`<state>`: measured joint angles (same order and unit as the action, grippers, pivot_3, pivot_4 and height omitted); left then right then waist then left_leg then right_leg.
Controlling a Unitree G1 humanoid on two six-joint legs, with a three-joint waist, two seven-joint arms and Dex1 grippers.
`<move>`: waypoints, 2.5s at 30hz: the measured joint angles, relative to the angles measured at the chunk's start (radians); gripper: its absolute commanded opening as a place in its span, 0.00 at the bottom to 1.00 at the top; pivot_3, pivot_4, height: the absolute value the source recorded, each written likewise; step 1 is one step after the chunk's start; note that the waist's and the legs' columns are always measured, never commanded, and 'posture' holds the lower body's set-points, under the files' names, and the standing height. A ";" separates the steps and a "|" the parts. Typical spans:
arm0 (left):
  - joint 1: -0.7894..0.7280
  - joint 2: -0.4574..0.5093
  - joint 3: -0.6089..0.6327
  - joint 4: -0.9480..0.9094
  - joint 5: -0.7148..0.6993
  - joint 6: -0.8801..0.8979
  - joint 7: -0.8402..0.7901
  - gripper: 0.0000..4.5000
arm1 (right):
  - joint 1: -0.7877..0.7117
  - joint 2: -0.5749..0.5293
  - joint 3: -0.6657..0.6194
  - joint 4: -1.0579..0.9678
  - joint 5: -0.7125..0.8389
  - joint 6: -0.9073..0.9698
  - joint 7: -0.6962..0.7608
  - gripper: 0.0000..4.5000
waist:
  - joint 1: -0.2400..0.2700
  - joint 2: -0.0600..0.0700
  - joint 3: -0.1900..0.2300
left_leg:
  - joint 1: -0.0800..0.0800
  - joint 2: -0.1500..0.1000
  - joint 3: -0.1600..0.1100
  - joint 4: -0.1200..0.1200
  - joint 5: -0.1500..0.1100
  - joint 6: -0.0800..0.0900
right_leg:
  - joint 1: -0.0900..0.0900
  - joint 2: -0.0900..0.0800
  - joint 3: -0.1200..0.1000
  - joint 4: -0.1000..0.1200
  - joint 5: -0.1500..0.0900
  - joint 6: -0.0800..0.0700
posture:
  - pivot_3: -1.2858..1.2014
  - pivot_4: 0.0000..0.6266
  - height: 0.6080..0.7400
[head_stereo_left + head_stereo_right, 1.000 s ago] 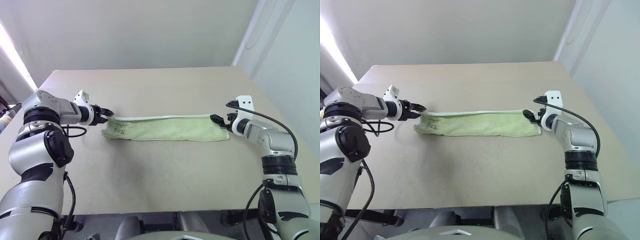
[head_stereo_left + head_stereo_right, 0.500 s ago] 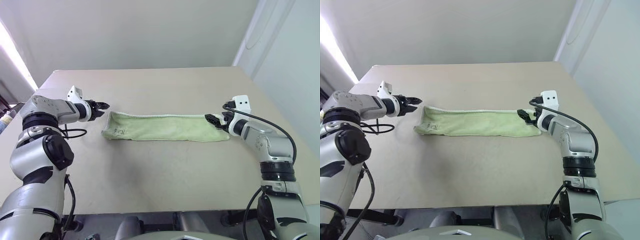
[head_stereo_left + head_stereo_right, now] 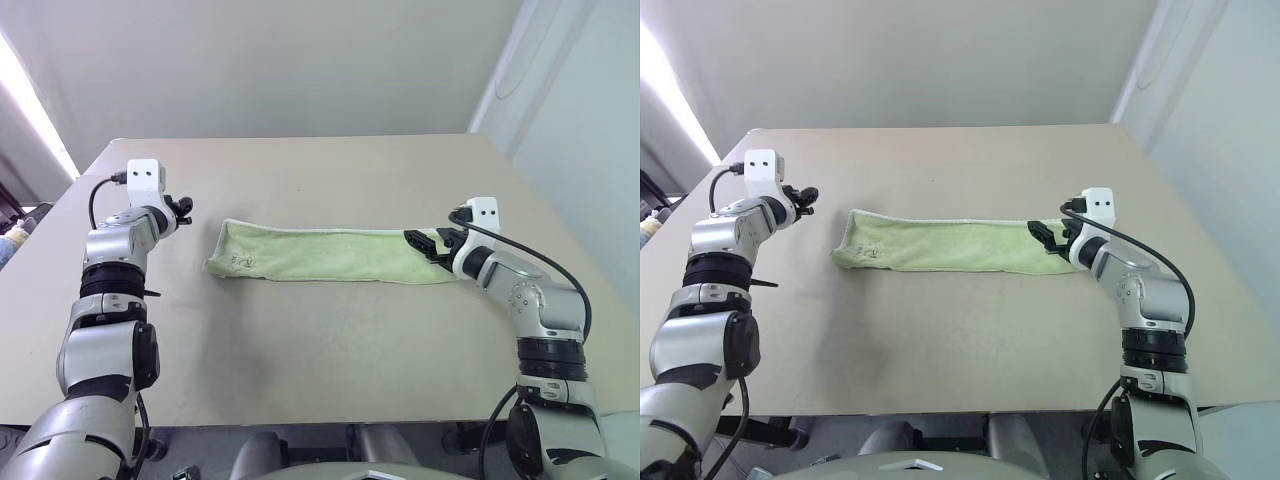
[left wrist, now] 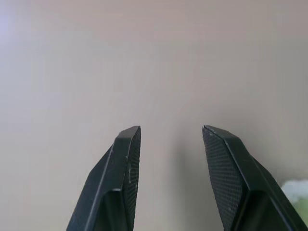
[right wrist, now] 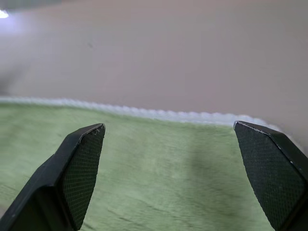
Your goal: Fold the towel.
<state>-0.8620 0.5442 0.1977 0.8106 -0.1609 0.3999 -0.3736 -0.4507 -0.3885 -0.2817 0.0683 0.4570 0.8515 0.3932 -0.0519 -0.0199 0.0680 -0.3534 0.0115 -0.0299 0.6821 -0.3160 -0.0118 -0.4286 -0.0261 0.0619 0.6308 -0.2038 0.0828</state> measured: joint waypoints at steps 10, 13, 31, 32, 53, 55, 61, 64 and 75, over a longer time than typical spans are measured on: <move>0.120 0.048 -0.118 -0.260 -0.016 -0.315 -0.458 0.48 | -0.042 0.190 -0.472 -0.028 0.416 0.399 -0.332 1.00 | 0.009 0.003 -0.001 | 0.000 0.000 0.001 0.000 0.000 0.000 | 0.000 0.000 0.000 0.000 0.000 0.000 | 0.52 0.00 0.79; 0.172 0.046 -0.182 -0.305 -0.028 -0.323 -0.604 0.48 | -0.011 0.242 -0.574 -0.072 0.507 0.468 -0.454 1.00 | 0.007 0.004 -0.002 | -0.001 0.001 0.000 -0.001 0.000 0.001 | 0.001 0.001 0.000 0.000 0.000 0.000 | 0.52 0.00 0.79; 0.120 -0.136 -0.376 -0.190 -0.034 -0.259 -0.901 0.48 | 0.199 0.267 -0.573 -0.153 1.125 0.337 -1.006 1.00 | -0.023 0.006 -0.002 | -0.001 0.005 0.002 -0.001 0.000 0.001 | 0.003 0.013 0.014 0.000 -0.004 -0.002 | 0.52 0.00 0.79; 0.110 -0.138 -0.376 -0.181 -0.031 -0.262 -0.900 0.48 | 0.207 0.266 -0.543 -0.153 1.132 0.314 -1.013 1.00 | -0.024 0.006 -0.002 | -0.001 0.005 0.002 -0.001 0.000 0.001 | 0.003 0.014 0.016 0.000 -0.004 -0.002 | 0.52 0.00 0.79; 0.099 -0.124 -0.373 -0.180 -0.020 -0.270 -0.866 0.48 | 0.062 0.182 -0.311 0.166 0.940 0.048 -0.808 0.87 | -0.049 0.008 -0.003 | 0.000 0.004 0.002 0.000 0.000 0.002 | 0.006 0.016 0.020 -0.001 -0.004 -0.002 | 0.52 0.00 0.79; 0.099 -0.119 -0.372 -0.180 -0.018 -0.270 -0.856 0.48 | 0.062 0.186 -0.304 0.175 0.913 0.028 -0.798 0.72 | -0.050 0.008 -0.003 | 0.000 0.005 0.001 0.000 0.000 0.002 | 0.006 0.016 0.019 -0.001 -0.004 -0.002 | 0.52 0.00 0.79; 0.099 -0.118 -0.368 -0.175 -0.015 -0.271 -0.824 0.48 | 0.066 0.195 -0.283 0.172 0.849 0.013 -0.796 0.21 | -0.049 0.008 -0.003 | -0.001 0.004 0.001 0.000 0.000 0.002 | 0.005 0.016 0.020 -0.002 -0.004 -0.002 | 0.52 0.00 0.79; 0.096 -0.120 -0.368 -0.156 -0.013 -0.274 -0.813 0.48 | 0.063 0.194 -0.276 0.144 0.842 0.014 -0.793 0.01 | -0.047 0.008 -0.003 | -0.001 0.004 0.001 0.000 0.000 0.002 | 0.005 0.016 0.019 -0.002 -0.004 -0.002 | 0.52 0.00 0.79; 0.035 -0.102 -0.326 -0.066 -0.013 -0.276 -0.795 0.48 | 0.117 -0.025 -0.324 0.119 0.821 0.060 -0.757 0.01 | -0.043 0.009 -0.003 | -0.002 0.003 0.001 -0.002 -0.002 0.005 | 0.001 0.016 0.020 -0.007 -0.006 0.002 | 0.52 0.00 0.79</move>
<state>-0.8273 0.4419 -0.1282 0.7445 -0.1736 0.1236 -1.1691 -0.3340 -0.4132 -0.6057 0.1870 1.2777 0.9118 -0.3640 -0.0948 -0.0112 0.0652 -0.3559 0.0146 -0.0292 0.6802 -0.3181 -0.0064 -0.4275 -0.0105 0.0818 0.6239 -0.2094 0.0843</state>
